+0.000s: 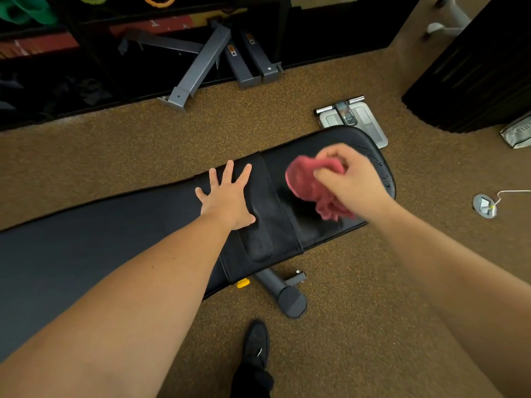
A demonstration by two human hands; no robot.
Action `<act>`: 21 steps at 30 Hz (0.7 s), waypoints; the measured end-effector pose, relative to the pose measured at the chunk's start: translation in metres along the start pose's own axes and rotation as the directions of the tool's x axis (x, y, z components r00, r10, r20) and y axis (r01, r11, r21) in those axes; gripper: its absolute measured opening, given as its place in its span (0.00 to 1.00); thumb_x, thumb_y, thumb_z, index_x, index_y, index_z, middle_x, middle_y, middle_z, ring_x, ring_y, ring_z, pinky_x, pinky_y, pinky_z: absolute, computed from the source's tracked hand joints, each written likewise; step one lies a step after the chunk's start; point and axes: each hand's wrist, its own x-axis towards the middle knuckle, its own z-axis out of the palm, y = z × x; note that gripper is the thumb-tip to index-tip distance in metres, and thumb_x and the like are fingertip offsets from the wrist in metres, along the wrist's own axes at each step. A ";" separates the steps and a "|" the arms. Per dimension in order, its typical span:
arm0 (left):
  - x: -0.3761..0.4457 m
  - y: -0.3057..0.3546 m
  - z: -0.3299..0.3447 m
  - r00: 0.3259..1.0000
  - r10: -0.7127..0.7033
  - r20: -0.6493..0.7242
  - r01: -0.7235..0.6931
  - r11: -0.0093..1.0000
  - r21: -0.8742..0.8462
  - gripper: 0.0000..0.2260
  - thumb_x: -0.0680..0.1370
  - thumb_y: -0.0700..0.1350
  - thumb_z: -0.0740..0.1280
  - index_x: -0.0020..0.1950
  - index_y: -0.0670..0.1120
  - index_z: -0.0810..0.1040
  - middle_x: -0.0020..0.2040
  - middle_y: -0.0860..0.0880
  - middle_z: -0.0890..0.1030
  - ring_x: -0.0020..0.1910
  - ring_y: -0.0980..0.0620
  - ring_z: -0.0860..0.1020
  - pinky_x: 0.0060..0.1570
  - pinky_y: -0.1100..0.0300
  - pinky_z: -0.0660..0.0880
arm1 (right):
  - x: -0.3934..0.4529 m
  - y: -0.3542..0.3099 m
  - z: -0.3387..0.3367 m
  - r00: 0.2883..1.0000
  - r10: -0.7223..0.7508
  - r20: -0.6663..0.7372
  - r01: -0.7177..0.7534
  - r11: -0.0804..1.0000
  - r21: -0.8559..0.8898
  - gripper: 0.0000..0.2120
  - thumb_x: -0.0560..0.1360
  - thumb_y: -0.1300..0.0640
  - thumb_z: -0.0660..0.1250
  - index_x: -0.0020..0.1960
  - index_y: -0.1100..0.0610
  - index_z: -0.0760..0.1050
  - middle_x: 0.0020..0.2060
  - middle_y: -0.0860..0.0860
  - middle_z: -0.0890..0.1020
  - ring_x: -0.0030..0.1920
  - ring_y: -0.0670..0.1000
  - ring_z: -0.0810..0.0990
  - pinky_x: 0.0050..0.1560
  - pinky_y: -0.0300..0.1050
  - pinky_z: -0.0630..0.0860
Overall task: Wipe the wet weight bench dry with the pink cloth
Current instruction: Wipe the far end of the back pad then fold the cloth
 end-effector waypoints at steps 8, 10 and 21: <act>0.000 -0.003 0.004 1.000 0.015 -0.016 -0.015 1.000 0.004 0.54 0.71 0.52 0.77 0.80 0.63 0.37 0.81 0.54 0.34 0.79 0.40 0.35 0.73 0.28 0.47 | 0.103 0.048 0.075 0.944 -0.180 0.276 0.329 0.490 -0.807 0.30 0.82 0.44 0.57 0.82 0.46 0.53 0.79 0.55 0.61 0.79 0.59 0.54 0.78 0.61 0.51; 0.000 -0.004 0.006 0.999 0.019 -0.028 -0.019 1.000 0.001 0.54 0.71 0.52 0.77 0.80 0.63 0.37 0.81 0.54 0.34 0.80 0.40 0.35 0.74 0.29 0.47 | 0.100 0.055 0.086 0.906 -0.271 0.324 0.419 0.480 -0.771 0.28 0.84 0.46 0.54 0.82 0.47 0.52 0.82 0.52 0.54 0.82 0.55 0.46 0.79 0.61 0.44; -0.001 -0.001 0.002 1.000 0.002 -0.011 -0.002 1.000 0.005 0.54 0.71 0.52 0.76 0.79 0.64 0.36 0.81 0.55 0.34 0.79 0.41 0.35 0.74 0.29 0.47 | 0.007 0.112 0.066 0.812 -0.376 0.447 0.568 0.330 -0.754 0.26 0.85 0.48 0.46 0.81 0.50 0.57 0.81 0.51 0.58 0.81 0.53 0.52 0.80 0.56 0.50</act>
